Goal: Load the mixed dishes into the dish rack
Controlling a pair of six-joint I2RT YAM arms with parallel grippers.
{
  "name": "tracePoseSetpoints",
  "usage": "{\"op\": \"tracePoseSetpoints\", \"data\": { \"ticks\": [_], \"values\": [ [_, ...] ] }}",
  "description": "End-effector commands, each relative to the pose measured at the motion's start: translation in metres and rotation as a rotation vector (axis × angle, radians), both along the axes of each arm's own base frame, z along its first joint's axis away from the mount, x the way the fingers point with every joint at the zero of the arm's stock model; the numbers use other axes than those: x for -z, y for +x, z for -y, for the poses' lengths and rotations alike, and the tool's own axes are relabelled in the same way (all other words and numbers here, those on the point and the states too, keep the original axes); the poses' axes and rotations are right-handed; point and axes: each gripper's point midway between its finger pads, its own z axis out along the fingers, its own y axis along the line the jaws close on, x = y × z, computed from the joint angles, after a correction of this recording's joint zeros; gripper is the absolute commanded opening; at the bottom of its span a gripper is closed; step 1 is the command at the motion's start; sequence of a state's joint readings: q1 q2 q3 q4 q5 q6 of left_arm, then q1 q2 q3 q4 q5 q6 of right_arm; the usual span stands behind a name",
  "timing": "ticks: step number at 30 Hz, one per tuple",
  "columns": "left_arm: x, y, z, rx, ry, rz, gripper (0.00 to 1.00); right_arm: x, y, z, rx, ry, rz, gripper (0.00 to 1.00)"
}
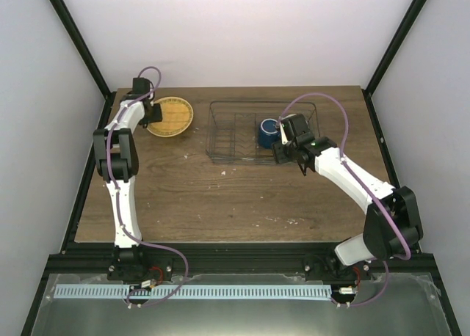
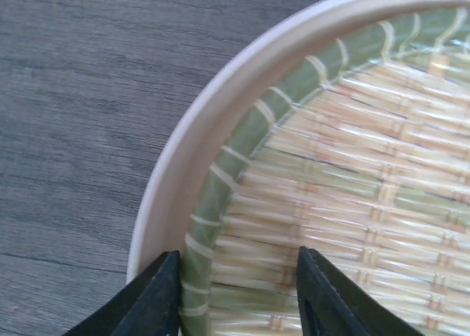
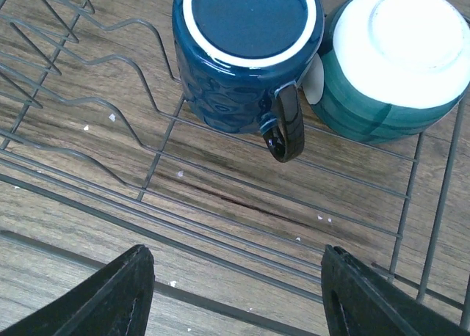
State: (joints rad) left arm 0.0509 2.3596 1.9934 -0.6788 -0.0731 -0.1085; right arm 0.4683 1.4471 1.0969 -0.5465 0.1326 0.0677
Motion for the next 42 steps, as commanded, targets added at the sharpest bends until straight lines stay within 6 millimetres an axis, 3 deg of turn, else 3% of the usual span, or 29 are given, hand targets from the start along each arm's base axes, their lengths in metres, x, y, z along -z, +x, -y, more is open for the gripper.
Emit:
{"op": "tracePoseSetpoints", "data": {
  "ticks": [1,9,11,23,26,31,35,42],
  "values": [
    [0.02,-0.009,0.004,0.003,-0.037,-0.042,0.4,-0.002,0.001,-0.001,0.005,-0.012,0.006,0.63],
    [0.014,-0.018,0.0,-0.025,-0.101,-0.01,0.11,-0.002,0.001,-0.002,0.002,-0.007,0.004,0.63],
    [0.024,-0.028,-0.001,-0.033,-0.113,-0.035,0.04,-0.001,0.0,-0.002,0.004,-0.006,0.004,0.63],
    [0.028,-0.036,-0.001,-0.037,-0.139,-0.026,0.02,-0.003,0.0,-0.008,-0.018,0.02,0.005,0.64],
    [0.027,-0.034,0.0,-0.036,-0.143,-0.021,0.02,-0.017,0.001,-0.03,-0.103,0.116,0.019,0.66],
    [0.025,-0.033,0.001,-0.033,-0.146,-0.014,0.02,-0.066,0.014,-0.077,-0.225,0.295,0.084,0.67],
    [0.024,-0.031,0.002,-0.03,-0.153,-0.009,0.02,-0.093,0.043,-0.115,-0.31,0.387,0.102,0.74],
    [0.027,-0.029,0.005,-0.026,-0.172,-0.004,0.02,-0.12,0.097,-0.181,-0.439,0.538,0.084,0.73]
  ]
}}
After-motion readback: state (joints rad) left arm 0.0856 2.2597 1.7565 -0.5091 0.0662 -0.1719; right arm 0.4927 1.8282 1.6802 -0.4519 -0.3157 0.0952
